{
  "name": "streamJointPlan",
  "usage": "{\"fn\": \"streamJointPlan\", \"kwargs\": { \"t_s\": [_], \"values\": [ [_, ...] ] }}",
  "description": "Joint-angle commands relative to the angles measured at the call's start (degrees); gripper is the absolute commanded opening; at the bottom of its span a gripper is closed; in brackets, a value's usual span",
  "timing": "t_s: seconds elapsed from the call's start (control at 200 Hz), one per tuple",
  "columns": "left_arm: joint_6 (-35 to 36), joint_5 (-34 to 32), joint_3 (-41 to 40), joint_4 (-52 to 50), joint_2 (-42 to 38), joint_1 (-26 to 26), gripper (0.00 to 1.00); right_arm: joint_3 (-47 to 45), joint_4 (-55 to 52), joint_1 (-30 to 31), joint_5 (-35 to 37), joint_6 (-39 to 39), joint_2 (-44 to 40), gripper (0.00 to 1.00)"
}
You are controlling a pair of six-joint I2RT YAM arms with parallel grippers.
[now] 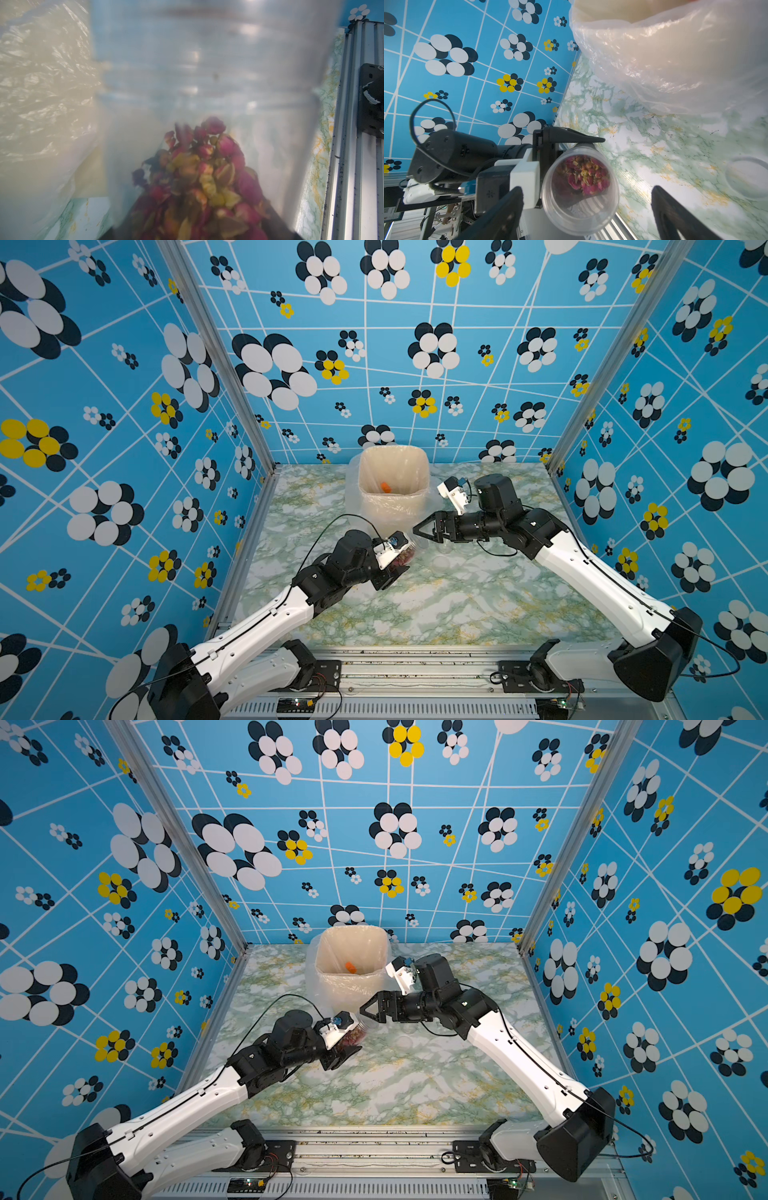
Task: Empty the moldy dried flower tea in the jars
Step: Unscrew the lid from the jar.
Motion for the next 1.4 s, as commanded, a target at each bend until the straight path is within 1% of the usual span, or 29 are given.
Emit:
{"fn": "streamJointPlan", "kwargs": {
  "t_s": [0.0, 0.135, 0.395, 0.495, 0.65, 0.785, 0.93, 1.004, 1.104, 1.269, 1.394],
  "values": [
    [1.4, -1.3, 2.5, -0.4, 0.5, -0.8, 0.03, 1.9, -2.4, 1.5, 0.1, -0.6, 1.6, 0.98],
    [1.4, -1.5, 2.5, -0.3, 0.5, -0.9, 0.02, 2.0, -2.7, 2.2, 0.0, -1.3, 2.7, 0.95],
    [1.6, -2.0, 2.3, -0.5, 0.4, -1.0, 0.02, 2.2, -3.4, 3.0, -1.3, -2.1, 4.1, 0.79],
    [1.6, -2.2, 2.0, 0.0, 0.0, -1.1, 0.02, 2.1, -3.4, 3.0, -1.5, -2.5, 4.1, 0.77],
    [1.2, -2.6, 0.7, 1.9, -1.1, -1.0, 0.03, 2.1, -2.5, 2.9, -2.1, -2.2, 3.7, 0.72],
    [1.0, -2.9, -0.1, 2.7, -1.8, -1.0, 0.02, 1.8, -0.7, 2.4, -4.1, -0.6, 3.2, 0.72],
    [1.1, -3.2, -0.3, 2.8, -2.2, -1.0, 0.02, 1.6, -0.3, 2.1, -4.4, -0.3, 2.6, 0.77],
    [1.0, -3.1, -0.2, 2.9, -2.3, -1.1, 0.02, 1.4, -0.4, 2.1, -5.2, -0.3, 2.9, 0.77],
    [1.1, -2.8, 0.1, 3.0, -2.1, -1.0, 0.02, 1.3, -0.4, 2.1, -6.1, -0.7, 3.4, 0.7],
    [0.9, -1.3, 0.5, 2.2, -1.6, -1.0, 0.03, 1.6, -0.5, 2.1, -8.4, -3.2, 3.5, 0.51],
    [0.3, 1.7, 0.5, 1.9, -1.4, -0.8, 0.02, 2.0, -2.5, 2.1, -11.1, -8.9, 3.5, 0.43]
  ]
}}
